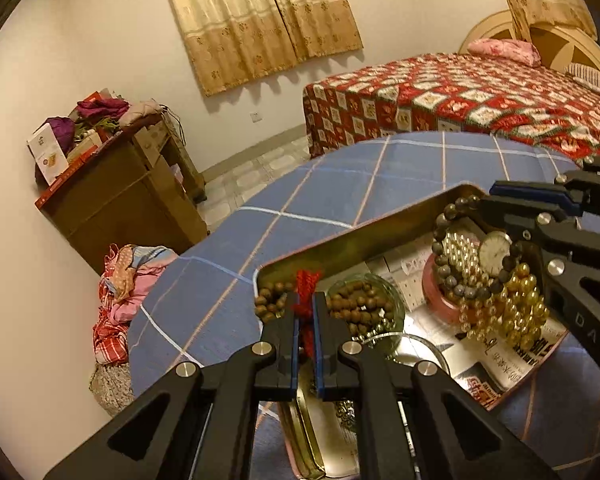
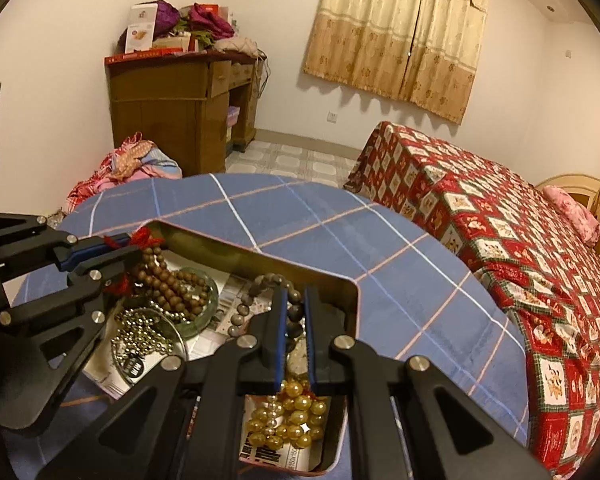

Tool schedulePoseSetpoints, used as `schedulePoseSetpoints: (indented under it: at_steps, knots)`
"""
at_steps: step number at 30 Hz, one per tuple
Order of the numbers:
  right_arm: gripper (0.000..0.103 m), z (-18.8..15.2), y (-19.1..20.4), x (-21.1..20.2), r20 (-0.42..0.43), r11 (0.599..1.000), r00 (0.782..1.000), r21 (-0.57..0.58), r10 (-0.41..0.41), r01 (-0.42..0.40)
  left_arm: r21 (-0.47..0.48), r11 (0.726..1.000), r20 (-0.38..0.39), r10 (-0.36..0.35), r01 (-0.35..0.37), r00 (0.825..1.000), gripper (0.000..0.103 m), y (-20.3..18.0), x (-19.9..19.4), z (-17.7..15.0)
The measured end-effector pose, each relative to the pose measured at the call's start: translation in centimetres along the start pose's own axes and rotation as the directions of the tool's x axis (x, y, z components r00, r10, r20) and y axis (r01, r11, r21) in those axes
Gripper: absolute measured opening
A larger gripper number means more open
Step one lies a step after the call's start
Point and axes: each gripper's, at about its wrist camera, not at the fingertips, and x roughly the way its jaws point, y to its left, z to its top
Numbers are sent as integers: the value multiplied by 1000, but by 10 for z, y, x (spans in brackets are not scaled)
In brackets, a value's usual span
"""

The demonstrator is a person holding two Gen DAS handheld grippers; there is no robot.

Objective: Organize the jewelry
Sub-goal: 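Lower the bracelet and red cord into the tin box and open both grippers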

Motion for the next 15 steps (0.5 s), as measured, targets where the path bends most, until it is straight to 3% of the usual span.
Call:
schedulePoseSetpoints:
  at_steps: [15]
  knots:
    - [10,-1,3,8,-28,1000,1000,-6,2,-3,3,1000,-22,4,-4,1000,5,3,8,-6]
